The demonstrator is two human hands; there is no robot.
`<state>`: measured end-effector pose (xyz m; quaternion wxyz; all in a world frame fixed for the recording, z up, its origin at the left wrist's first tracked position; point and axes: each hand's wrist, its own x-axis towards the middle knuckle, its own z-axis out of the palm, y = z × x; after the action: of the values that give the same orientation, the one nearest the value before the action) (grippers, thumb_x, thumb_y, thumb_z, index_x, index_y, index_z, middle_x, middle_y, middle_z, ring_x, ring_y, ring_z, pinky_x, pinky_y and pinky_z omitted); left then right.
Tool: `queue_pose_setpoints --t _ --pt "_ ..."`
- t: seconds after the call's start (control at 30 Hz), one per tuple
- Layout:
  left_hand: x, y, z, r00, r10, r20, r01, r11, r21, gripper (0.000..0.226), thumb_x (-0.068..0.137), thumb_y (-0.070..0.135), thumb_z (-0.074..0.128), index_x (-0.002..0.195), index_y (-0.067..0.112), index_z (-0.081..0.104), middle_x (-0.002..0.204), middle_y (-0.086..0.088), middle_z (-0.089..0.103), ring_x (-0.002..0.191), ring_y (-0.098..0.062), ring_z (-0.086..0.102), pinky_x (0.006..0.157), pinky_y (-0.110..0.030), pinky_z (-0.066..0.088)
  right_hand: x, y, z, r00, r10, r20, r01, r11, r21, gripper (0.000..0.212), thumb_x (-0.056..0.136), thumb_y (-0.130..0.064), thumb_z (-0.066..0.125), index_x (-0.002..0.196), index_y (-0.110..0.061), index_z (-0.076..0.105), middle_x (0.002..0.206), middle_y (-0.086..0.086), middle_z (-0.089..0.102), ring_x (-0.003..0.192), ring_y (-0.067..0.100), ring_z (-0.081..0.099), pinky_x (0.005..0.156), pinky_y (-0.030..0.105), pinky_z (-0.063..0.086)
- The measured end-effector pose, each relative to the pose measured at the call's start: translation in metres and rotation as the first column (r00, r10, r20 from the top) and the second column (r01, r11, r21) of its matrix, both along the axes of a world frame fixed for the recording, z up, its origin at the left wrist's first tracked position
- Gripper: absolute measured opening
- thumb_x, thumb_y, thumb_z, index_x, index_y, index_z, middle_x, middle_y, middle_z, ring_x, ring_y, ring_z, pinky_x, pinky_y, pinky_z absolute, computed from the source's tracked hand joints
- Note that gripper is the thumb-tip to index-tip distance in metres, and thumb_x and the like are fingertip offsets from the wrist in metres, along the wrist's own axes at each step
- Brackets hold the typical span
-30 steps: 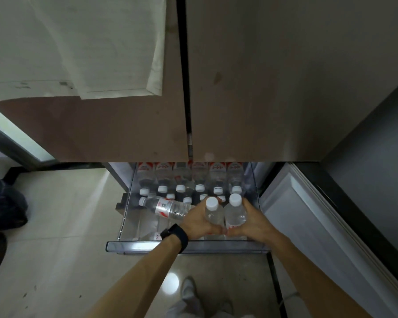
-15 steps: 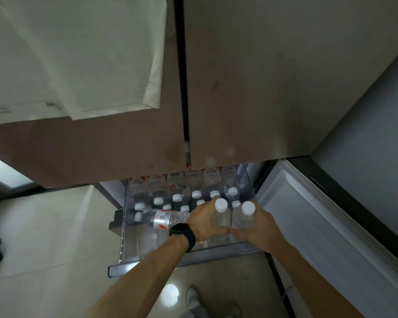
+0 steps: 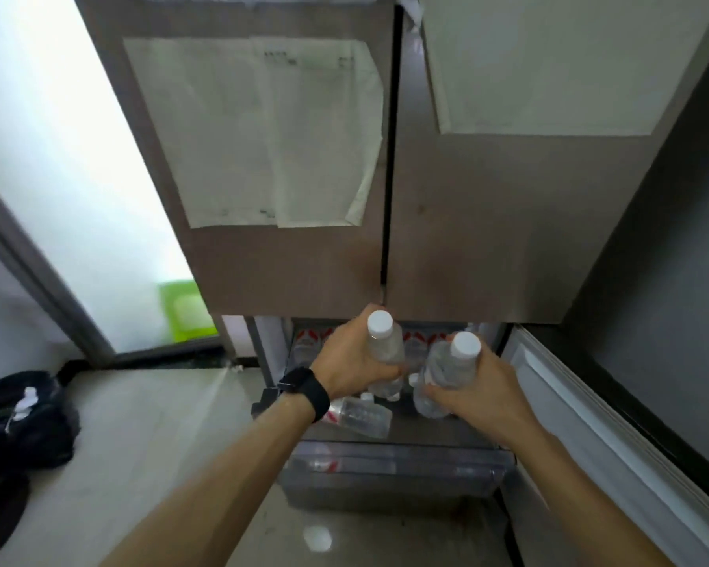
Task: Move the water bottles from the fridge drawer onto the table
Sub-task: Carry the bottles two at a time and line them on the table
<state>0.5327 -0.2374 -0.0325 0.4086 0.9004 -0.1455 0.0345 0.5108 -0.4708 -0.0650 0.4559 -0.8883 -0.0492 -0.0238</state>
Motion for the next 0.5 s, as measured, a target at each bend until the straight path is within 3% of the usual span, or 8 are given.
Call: queue_pose_setpoints --t 0.07,0.23,0.4,0.5 --pt "-0.036 0.019 0.005 0.995 0.089 0.036 -0.089 0.996 0.022 0.055 0.067 0.042 0.084 0.105 0.035 0.045 0.092 0.015 0.064 0.085 -0.002 0.062 0.072 -0.025 0.053 -0.018 0.011 0.013 0.997 0.067 0.042 -0.066 0.998 -0.013 0.063 0.055 -0.058 0.084 0.11 -0.044 0.055 0.097 -0.021 0.068 0.085 -0.006 0.064 0.066 0.018 0.049" --pt "-0.152 0.076 -0.002 0.945 0.326 0.023 -0.327 0.945 0.018 0.058 0.068 0.044 0.086 0.112 0.031 0.05 0.098 0.015 0.065 0.087 -0.002 0.061 0.075 -0.024 0.053 -0.074 0.059 0.025 0.947 0.308 0.092 -0.305 0.951 -0.04 0.059 0.061 -0.05 0.087 0.107 -0.044 0.05 0.097 -0.024 0.065 0.083 -0.013 0.06 0.061 0.009 0.042" --pt "-0.285 0.131 -0.011 0.817 0.575 -0.051 -0.57 0.817 0.084 0.06 0.066 0.048 0.084 0.11 0.033 0.048 0.095 0.013 0.066 0.086 -0.012 0.063 0.076 -0.035 0.055 -0.148 0.131 0.014 0.838 0.54 0.078 -0.537 0.842 -0.055 0.057 0.057 -0.062 0.081 0.101 -0.044 0.049 0.095 -0.021 0.063 0.084 0.0 0.061 0.068 0.023 0.05" --pt "-0.369 0.161 -0.013 0.714 0.696 -0.074 -0.691 0.718 0.079 0.059 0.064 0.05 0.084 0.108 0.034 0.048 0.094 0.011 0.066 0.085 -0.013 0.063 0.076 -0.04 0.056 -0.198 0.184 0.005 0.757 0.648 0.081 -0.645 0.762 -0.064 0.058 0.055 -0.063 0.081 0.1 -0.046 0.048 0.091 -0.021 0.062 0.081 -0.001 0.061 0.065 0.023 0.05"
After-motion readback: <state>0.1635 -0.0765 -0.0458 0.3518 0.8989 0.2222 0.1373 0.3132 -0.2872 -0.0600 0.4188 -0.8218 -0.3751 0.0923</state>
